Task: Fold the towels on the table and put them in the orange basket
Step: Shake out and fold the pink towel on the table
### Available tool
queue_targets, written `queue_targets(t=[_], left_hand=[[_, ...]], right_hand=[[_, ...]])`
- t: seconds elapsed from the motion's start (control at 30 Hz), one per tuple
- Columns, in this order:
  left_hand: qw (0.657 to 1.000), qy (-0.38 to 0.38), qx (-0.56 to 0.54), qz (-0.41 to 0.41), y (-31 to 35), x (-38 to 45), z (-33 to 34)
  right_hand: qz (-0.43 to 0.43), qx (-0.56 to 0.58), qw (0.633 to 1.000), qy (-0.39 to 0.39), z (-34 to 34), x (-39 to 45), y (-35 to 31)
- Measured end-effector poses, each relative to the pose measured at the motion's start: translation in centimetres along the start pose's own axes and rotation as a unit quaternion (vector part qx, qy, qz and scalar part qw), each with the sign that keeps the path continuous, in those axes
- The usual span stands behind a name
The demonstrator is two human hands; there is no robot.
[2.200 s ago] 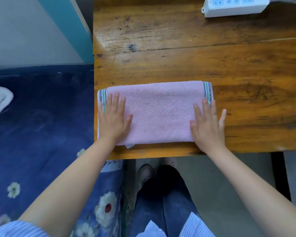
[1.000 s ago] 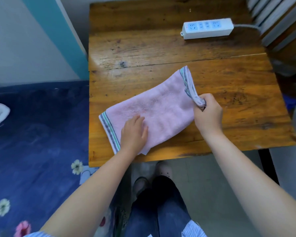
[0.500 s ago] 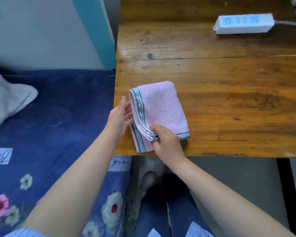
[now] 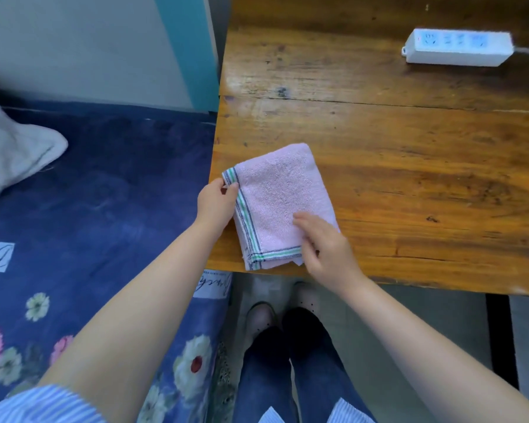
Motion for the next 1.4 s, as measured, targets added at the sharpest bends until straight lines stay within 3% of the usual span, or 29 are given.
queue_targets(t=[0.07, 0.17, 0.27, 0.33, 0.4, 0.47, 0.57, 0.67, 0.77, 0.87, 0.97, 1.07, 1.13, 1.23, 1.4], left_hand=[[0.999, 0.037, 0.001, 0.011, 0.2, -0.8, -0.3], [0.993, 0.112, 0.041, 0.022, 0.4, -2.5, -1.0], [0.963, 0.150, 0.152, 0.167, 2.5, -5.4, -0.4], [0.935, 0.103, 0.231, 0.249, 2.9, -7.4, 2.1], [0.915, -0.006, 0.327, 0.236, 1.2, -8.3, 5.0], [0.897, -0.053, 0.392, 0.196, -1.6, -8.0, 6.6], [0.897, -0.058, 0.400, 0.180, -3.0, -7.6, 6.9], [0.896, -0.052, 0.398, 0.188, -3.0, -7.3, 7.0], [0.893, -0.059, 0.401, 0.194, -3.0, -7.4, 7.1], [0.892, -0.067, 0.411, 0.174, -3.2, -7.2, 7.1], [0.878, 0.003, 0.426, 0.219, -0.8, -8.3, 5.7], [0.833, 0.092, 0.417, 0.351, 1.7, -10.6, 5.5], [0.821, 0.092, 0.403, 0.394, 1.8, -11.6, 5.8], [0.829, 0.060, 0.394, 0.392, 1.3, -11.9, 6.1], [0.845, 0.063, 0.383, 0.367, 0.7, -11.9, 5.6]], right_hand=[[-0.004, -0.048, 0.999, 0.021, -1.3, 1.7, 0.8], [0.039, -0.108, 0.993, -0.031, -1.4, 5.4, 2.6], [0.039, -0.190, 0.973, -0.122, 0.4, 8.3, 4.1], [0.023, -0.246, 0.951, -0.184, 2.3, 8.7, 5.0], [0.029, -0.269, 0.940, -0.208, 3.6, 8.2, 5.8], [0.034, -0.277, 0.940, -0.198, 4.3, 7.8, 6.3], [0.029, -0.259, 0.947, -0.186, 4.5, 8.1, 7.0], [0.033, -0.171, 0.970, -0.169, 3.7, 8.2, 7.6], [0.118, -0.074, 0.983, -0.116, 1.3, 7.5, 9.8], [0.149, -0.092, 0.977, -0.118, -0.9, 5.6, 11.3], [0.081, -0.095, 0.987, -0.098, -3.0, 3.1, 9.4], [-0.087, -0.138, 0.982, -0.091, -3.6, 0.0, 6.0], [-0.168, -0.166, 0.963, -0.127, -2.9, -1.4, 4.8], [-0.207, -0.205, 0.939, -0.186, -1.9, -2.0, 5.0], [-0.260, -0.191, 0.929, -0.181, -1.7, -1.0, 4.7]])
Point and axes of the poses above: each hand's wrist, its own x-axis towards the middle knuckle, its own z-axis out of the palm, y = z × x, the point moved 7 cm from there along x, towards the middle knuckle, and after that the axes turned 6 degrees about x, right-handed, at the moved point
